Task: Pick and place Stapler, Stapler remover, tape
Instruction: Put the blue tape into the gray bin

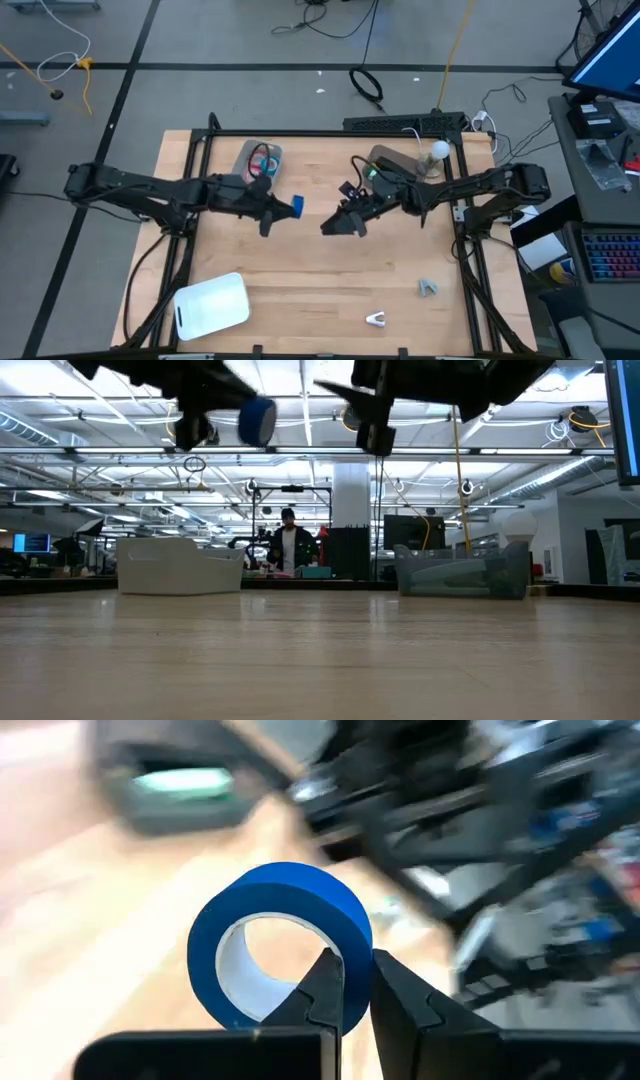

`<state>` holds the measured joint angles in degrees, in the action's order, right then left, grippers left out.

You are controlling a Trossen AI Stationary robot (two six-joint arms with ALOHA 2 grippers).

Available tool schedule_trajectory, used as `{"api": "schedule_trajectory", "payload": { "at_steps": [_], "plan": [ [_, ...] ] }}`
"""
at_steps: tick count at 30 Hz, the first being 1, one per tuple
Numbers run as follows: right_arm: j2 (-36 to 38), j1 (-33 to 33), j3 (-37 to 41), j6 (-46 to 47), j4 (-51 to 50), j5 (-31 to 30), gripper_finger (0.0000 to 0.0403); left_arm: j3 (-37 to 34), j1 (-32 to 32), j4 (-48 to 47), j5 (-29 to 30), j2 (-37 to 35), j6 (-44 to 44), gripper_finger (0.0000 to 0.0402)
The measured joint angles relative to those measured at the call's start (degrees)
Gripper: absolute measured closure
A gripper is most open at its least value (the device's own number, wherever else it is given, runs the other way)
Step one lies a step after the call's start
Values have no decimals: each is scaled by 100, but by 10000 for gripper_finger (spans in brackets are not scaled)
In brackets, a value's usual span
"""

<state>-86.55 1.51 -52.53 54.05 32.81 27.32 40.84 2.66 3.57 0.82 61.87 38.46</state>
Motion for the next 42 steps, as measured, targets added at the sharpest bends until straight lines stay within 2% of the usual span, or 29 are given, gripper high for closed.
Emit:
{"api": "schedule_trajectory", "payload": {
  "at_steps": [9, 17, 29, 33, 42],
  "plan": [
    [356, 37, 95, -461, -112, 316, 216, -2, -405, -2163, 836, -706, -70, 375],
    [849, 208, 319, -905, -103, 290, 215, -7, -1324, -3494, 809, -457, -310, 374],
    [1225, 526, 525, -988, -88, 250, 213, -4, -2853, -3460, 99, 392, -1340, 374],
    [1223, 526, 578, -982, -91, 246, 215, -4, -3138, -3346, -136, 721, -1605, 374],
    [1220, 526, 647, -932, -82, 101, 212, -4, -3377, -3018, -186, 1232, -1860, 373]
  ]
}}
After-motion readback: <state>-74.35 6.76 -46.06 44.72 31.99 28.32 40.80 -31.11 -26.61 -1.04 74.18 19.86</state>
